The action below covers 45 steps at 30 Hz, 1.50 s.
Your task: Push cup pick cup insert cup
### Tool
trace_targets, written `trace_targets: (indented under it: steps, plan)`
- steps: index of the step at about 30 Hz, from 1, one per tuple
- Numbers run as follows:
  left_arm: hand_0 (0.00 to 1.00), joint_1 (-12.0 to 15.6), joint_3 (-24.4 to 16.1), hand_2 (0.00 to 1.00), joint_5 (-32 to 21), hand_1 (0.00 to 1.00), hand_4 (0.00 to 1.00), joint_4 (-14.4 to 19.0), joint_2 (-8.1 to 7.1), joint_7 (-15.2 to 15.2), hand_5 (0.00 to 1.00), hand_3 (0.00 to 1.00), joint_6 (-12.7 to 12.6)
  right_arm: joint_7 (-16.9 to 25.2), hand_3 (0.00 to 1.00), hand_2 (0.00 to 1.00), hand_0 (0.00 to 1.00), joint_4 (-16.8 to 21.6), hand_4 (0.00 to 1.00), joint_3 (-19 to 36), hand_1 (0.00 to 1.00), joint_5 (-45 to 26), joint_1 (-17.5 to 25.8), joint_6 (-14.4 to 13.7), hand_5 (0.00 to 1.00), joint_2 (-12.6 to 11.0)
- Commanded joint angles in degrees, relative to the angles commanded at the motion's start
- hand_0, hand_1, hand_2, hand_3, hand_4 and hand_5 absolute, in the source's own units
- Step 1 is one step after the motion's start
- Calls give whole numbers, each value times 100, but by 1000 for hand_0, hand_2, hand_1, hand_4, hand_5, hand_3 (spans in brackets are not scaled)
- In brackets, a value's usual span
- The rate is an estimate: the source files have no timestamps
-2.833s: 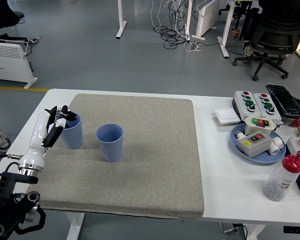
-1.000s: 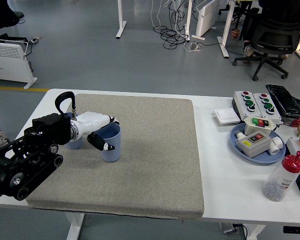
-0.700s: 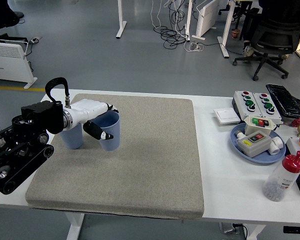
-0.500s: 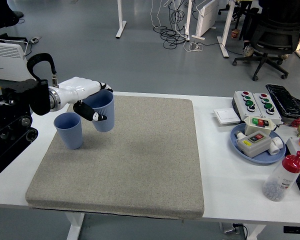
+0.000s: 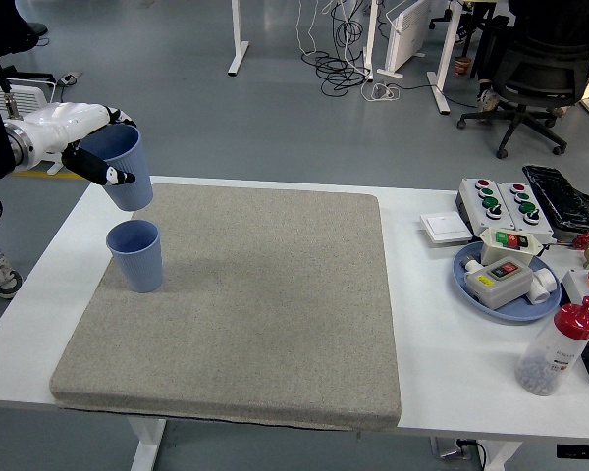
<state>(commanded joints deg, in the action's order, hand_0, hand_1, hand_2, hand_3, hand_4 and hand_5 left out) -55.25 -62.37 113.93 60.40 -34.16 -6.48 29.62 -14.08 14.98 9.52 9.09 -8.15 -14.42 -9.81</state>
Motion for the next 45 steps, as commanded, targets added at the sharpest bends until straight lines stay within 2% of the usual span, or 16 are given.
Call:
trace_targets:
  steps: [3, 7, 29, 38, 39, 44, 45]
  plan:
    - [393, 16, -6, 695, 7, 529, 529, -242, 40, 67, 91, 551, -57, 6, 543, 631, 690, 1, 93, -11, 619, -9, -13, 1, 477, 3]
    - [393, 34, 52, 695, -16, 529, 529, -394, 49, 96, 91, 551, -70, 30, 543, 631, 690, 2, 93, -48, 619, -79, -33, -1, 477, 1]
    - [388, 116, 372, 696, -88, 532, 543, -572, 168, 117, 96, 552, -91, 44, 543, 631, 689, 1, 93, -82, 619, -128, -77, 4, 477, -2]
    - [367, 116, 502, 708, -136, 534, 565, -800, 235, 200, 92, 559, -225, 47, 543, 631, 689, 0, 93, -88, 619, -135, -86, 3, 477, -6]
    - [252, 119, 516, 779, -142, 520, 811, -821, 241, 210, 348, 727, -242, 48, 544, 631, 689, 0, 93, -89, 620, -137, -86, 3, 477, -6]
    - [252, 153, 606, 779, -166, 520, 811, -847, 281, 225, 348, 727, -307, 51, 544, 631, 689, 0, 93, -93, 620, -143, -89, 3, 477, -6]
    - [358, 160, 634, 868, -169, 619, 895, -844, 291, 215, 474, 871, -321, 49, 543, 632, 689, -1, 93, -89, 620, -134, -91, 3, 478, -5]
